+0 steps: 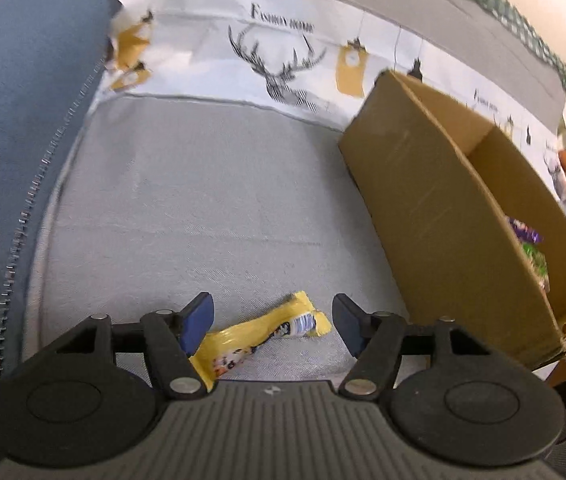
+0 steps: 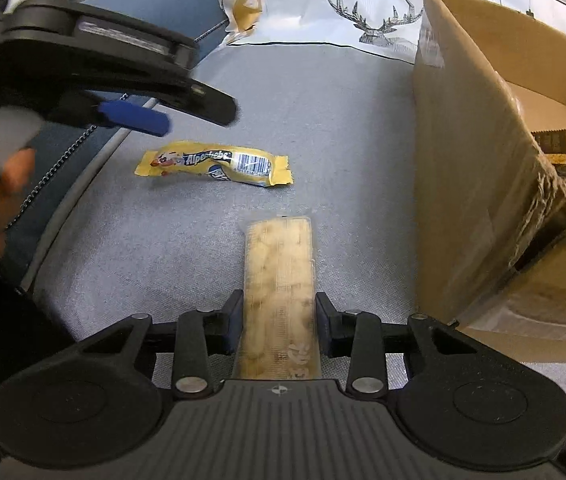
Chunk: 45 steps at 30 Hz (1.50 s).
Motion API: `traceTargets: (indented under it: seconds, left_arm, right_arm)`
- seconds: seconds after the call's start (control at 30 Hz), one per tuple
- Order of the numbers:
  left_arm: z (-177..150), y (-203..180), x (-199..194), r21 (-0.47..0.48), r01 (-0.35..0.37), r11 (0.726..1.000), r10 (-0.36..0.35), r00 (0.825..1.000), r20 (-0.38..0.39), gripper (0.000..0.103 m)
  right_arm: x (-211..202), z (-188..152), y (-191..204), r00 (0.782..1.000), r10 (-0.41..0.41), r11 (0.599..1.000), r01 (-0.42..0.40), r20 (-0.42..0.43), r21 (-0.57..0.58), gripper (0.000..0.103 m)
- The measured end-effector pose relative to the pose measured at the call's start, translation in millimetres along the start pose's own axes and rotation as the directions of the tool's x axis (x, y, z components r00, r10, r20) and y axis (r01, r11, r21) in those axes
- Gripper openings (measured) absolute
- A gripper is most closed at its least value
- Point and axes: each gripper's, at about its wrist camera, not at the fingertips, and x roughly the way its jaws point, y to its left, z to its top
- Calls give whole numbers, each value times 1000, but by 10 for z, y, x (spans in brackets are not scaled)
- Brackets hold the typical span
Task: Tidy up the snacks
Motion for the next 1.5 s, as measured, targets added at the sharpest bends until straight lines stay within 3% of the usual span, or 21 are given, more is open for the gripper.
traceTargets:
  seconds: [0.1,0.23,0.3,0.37,0.53,0.77,0.9,0.97,1.07,1.2,1.33,1.5]
  left_arm:
    - [8,-9,149,4,32,999,-32,998,-54,71]
    - [-11,-29,281,29,26,999,-22,994,-111,68]
    - [-23,-73,326,56,44,997,-37,991,-132,59]
    - [-34,-114,363,80,46,996,-34,988,-149,37]
    - [-64,-155,418,110,49,993,-29,984,-174,15]
    - [-21,-14,298,32,-18,999,21,995,-102,14]
    - [0,4,363,35,-53,998,57,986,-157,15]
    - [-16,-34,400,71,-63,996,75,980,-184,20]
    - [-27,-102,403,108,-60,992,80,980,-184,28]
    - [-21,-102,421,111,-62,992,82,979,-186,28]
    - [-18,-89,428,109,-61,992,80,979,-185,27]
    - [-44,-81,423,107,-73,992,91,979,-182,14]
  right_arm:
    - [-4,-15,-4,1000,7,1000,-7,-2,0,39]
    - [0,-14,-15,1000,18,1000,-18,-3,2,39]
    - [16,1,-31,1000,20,1000,-20,-4,6,40]
    - [22,2,-29,1000,19,1000,-19,-4,6,40]
    - [24,-3,-14,1000,15,1000,-15,-2,2,41]
    - [-34,-17,-39,999,4,1000,-4,32,11,38]
    - [-23,-25,-79,1000,4,999,-5,20,39,38]
    - [-7,-34,-82,1000,7,999,-8,9,48,39]
    - [6,-23,-66,1000,7,999,-7,7,41,41]
    - [25,-13,-51,1000,8,999,-8,4,35,42]
    - [27,-14,-45,1000,9,1000,-9,2,30,42]
    - [34,-12,-37,1000,5,1000,-5,3,23,42]
